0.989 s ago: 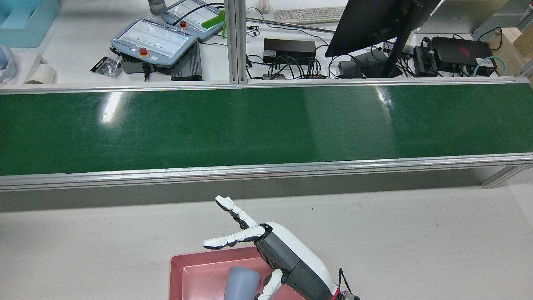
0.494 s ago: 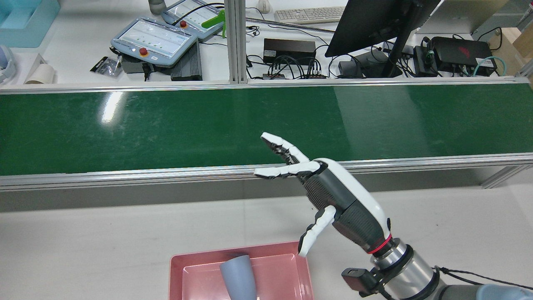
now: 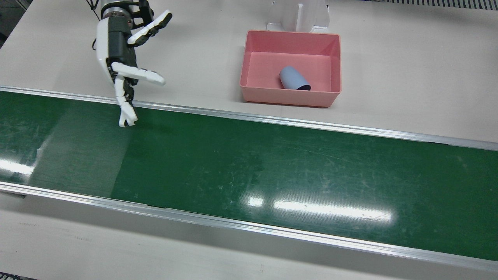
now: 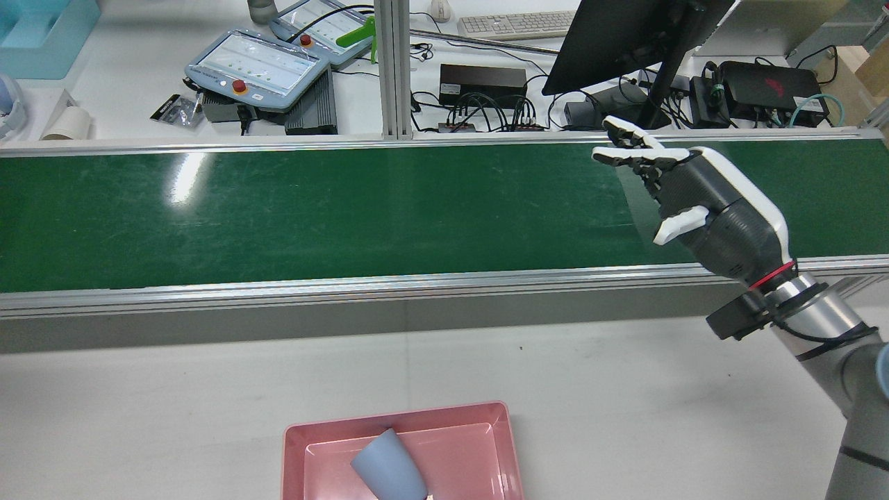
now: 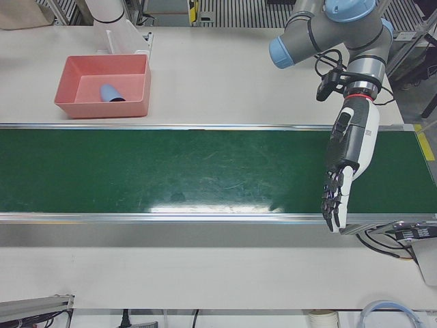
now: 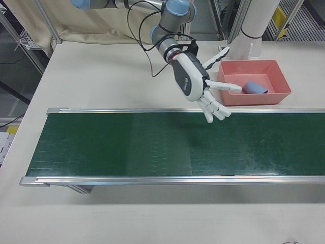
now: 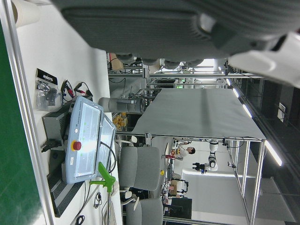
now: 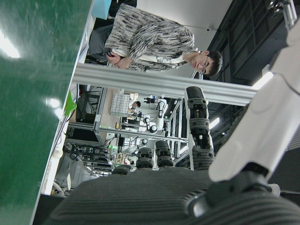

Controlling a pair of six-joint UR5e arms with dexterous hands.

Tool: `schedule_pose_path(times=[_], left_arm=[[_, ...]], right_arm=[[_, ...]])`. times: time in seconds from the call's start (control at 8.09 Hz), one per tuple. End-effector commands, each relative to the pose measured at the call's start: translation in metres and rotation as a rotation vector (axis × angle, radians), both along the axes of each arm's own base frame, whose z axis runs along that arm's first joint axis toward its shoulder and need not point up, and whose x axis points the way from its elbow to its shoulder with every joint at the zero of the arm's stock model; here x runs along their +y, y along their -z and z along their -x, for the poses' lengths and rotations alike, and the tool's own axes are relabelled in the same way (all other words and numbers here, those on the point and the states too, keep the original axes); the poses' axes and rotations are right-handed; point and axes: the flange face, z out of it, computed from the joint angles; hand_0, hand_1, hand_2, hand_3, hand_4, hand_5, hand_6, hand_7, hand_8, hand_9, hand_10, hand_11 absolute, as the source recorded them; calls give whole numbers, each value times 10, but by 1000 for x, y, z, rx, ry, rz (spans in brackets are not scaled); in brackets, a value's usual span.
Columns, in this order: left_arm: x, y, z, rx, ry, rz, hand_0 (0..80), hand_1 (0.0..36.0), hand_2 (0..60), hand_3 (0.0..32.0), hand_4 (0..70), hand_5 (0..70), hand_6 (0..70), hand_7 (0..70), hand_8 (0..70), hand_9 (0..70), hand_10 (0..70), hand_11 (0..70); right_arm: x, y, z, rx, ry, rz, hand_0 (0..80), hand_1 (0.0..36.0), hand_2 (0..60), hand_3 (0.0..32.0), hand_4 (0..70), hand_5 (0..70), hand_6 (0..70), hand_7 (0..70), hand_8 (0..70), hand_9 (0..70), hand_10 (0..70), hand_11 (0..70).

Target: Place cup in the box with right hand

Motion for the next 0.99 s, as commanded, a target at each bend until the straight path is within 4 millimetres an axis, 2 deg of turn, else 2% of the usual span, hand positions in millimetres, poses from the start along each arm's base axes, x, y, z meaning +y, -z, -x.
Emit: schedule_pose_path(times=[0.0, 0.12, 0.25, 0.37, 0.49, 0.62, 0.74, 0.87], left_arm=[[0, 0, 0, 0, 0, 0, 0, 0, 0, 0, 0, 0, 0, 0, 0, 0, 0, 0], [0, -1, 0, 0, 0, 2, 0, 0, 0, 0, 0, 0, 0, 0, 0, 0, 0, 0], [0, 0, 0, 0, 0, 0, 0, 0, 0, 0, 0, 0, 0, 0, 0, 0, 0, 0], [0, 0, 0, 0, 0, -1, 0, 0, 0, 0, 0, 0, 0, 0, 0, 0, 0, 0], [0, -1, 1, 0, 1, 2, 0, 0, 0, 0, 0, 0, 0, 0, 0, 0, 0, 0], [0, -1, 0, 0, 0, 0, 0, 0, 0, 0, 0, 0, 0, 0, 0, 0, 0, 0], [0, 0, 0, 0, 0, 0, 0, 0, 0, 0, 0, 0, 0, 0, 0, 0, 0, 0], [0, 0, 0, 0, 0, 0, 0, 0, 0, 0, 0, 0, 0, 0, 0, 0, 0, 0]], right_arm=[[-62, -84, -163, 87, -109, 146, 471, 59, 43, 0, 211, 28, 42, 172, 46, 109, 11, 25], [-66, -121, -209, 97, -169, 201, 470, 61, 44, 0, 187, 30, 43, 172, 48, 111, 15, 31], [-66, -163, -246, 105, -193, 217, 474, 49, 29, 0, 198, 31, 46, 189, 52, 121, 23, 42], [-62, -214, -279, 94, -211, 215, 466, 55, 41, 0, 164, 32, 47, 188, 56, 126, 31, 54], [-54, -251, -308, 82, -256, 183, 472, 34, 13, 0, 190, 33, 55, 226, 67, 148, 42, 70], [-55, -260, -309, 68, -255, 174, 459, 50, 46, 0, 159, 34, 63, 260, 75, 164, 52, 84], [-50, -284, -309, 54, -249, 215, 471, 22, 0, 0, 189, 36, 69, 287, 88, 185, 61, 97], [-52, -286, -309, 54, -247, 220, 455, 35, 35, 0, 182, 35, 73, 303, 99, 204, 67, 105]])
